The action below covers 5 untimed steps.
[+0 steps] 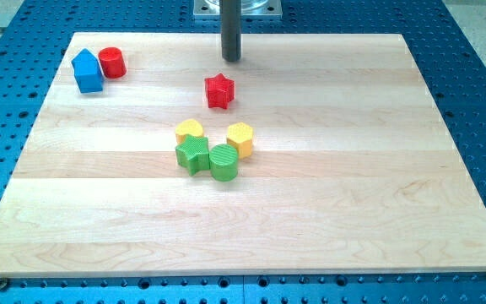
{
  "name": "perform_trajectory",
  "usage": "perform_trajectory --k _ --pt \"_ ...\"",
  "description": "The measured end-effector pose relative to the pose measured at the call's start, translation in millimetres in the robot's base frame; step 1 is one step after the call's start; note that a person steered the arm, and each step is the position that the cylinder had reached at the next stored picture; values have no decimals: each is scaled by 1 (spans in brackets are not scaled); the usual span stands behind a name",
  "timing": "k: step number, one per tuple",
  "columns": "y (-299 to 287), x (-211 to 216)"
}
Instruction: Push the red star close to the yellow blocks
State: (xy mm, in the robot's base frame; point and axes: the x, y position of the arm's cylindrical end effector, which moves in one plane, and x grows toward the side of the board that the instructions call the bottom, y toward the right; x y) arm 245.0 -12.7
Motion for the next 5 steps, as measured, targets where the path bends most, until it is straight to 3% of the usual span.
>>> perform_trajectory --k 1,2,5 --pt "-18 69" --pt "-28 96" --pt "-31 115"
